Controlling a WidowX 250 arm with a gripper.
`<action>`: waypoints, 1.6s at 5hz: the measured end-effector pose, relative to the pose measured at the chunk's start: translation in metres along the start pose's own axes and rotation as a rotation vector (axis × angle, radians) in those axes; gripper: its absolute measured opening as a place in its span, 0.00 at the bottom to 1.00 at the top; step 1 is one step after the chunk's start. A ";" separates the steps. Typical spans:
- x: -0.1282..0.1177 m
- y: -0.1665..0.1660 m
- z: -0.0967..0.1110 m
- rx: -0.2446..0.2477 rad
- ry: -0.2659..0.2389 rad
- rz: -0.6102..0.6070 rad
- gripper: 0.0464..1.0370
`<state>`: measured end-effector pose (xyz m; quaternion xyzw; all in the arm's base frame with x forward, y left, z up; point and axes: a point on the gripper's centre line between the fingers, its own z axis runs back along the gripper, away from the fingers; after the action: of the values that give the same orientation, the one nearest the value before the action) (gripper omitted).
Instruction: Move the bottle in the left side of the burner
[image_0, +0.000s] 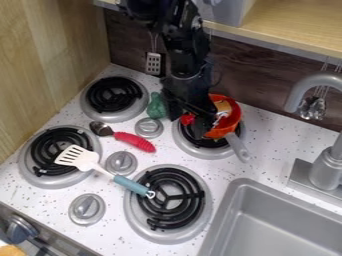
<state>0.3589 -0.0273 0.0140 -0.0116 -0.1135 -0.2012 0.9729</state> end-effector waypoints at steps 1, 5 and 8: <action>0.006 0.011 -0.011 0.002 0.006 -0.051 0.96; 0.014 0.038 -0.030 0.062 -0.066 -0.115 0.96; 0.014 0.041 -0.048 0.006 -0.034 -0.081 0.91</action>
<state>0.3977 0.0021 -0.0283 -0.0074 -0.1308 -0.2400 0.9619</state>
